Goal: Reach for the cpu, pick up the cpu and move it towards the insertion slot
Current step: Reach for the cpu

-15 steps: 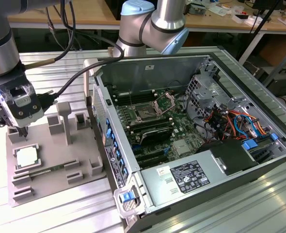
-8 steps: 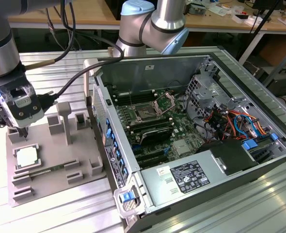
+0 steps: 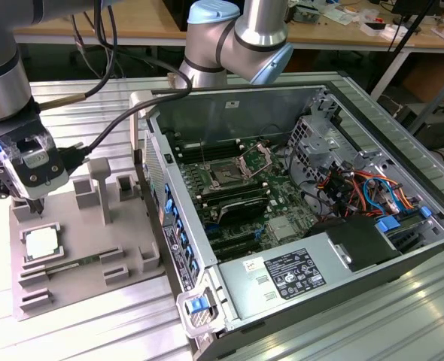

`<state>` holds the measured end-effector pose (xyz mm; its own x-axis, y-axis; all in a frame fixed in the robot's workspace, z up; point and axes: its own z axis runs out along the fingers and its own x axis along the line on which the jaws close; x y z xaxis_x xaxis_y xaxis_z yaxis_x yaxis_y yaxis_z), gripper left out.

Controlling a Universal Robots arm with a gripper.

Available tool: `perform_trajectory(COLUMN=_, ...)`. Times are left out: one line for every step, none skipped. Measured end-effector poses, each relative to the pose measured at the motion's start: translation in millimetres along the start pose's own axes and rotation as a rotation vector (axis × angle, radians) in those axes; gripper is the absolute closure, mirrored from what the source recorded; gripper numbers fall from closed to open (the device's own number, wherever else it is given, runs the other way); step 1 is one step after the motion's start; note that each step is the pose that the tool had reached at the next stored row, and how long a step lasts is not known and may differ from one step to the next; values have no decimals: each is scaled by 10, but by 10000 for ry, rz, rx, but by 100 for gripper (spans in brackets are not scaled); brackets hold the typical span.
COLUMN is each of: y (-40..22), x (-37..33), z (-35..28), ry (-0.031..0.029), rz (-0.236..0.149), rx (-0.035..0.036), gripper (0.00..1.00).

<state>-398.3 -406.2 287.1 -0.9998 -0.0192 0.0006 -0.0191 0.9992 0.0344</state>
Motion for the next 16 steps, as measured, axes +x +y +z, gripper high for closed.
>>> perform_trajectory(y=0, x=0, z=4, ry=0, rz=0, rx=-1, gripper=89)
perform_trajectory(y=0, x=0, z=5, ry=-1, rz=0, rx=-1, gripper=89)
perform_trajectory(y=0, x=1, z=8, ry=0, rz=0, rx=-1, gripper=89)
perform_trajectory(y=0, x=1, z=10, ry=0, rz=1, rx=-1, gripper=89)
perform_trajectory(y=0, x=1, z=14, ry=0, rz=0, rx=0, gripper=89)
perform_trajectory(y=-1, x=1, z=30, ry=0, rz=0, rx=0, gripper=89)
perform_trajectory(y=-1, x=1, z=44, ry=0, rz=0, rx=0, gripper=89)
perform_trajectory(y=-2, x=2, z=62, ry=0, rz=0, rx=0, gripper=89)
perform_trajectory(y=-2, x=2, z=64, ry=0, rz=0, rx=-1, gripper=89)
perform_trajectory(y=-2, x=1, z=65, ry=0, rz=1, rx=-1, gripper=89)
perform_trajectory(y=-2, x=1, z=68, ry=-1, rz=0, rx=-1, gripper=89)
perform_trajectory(y=-2, x=2, z=70, ry=0, rz=0, rx=0, gripper=89)
perform_trajectory(y=-2, x=2, z=71, ry=0, rz=0, rx=0, gripper=89)
perform_trajectory(y=-2, x=2, z=73, ry=0, rz=0, rx=0, gripper=89)
perform_trajectory(y=-2, x=2, z=75, ry=-1, rz=0, rx=0, gripper=89)
perform_trajectory(y=-2, x=2, z=77, ry=0, rz=0, rx=0, gripper=89)
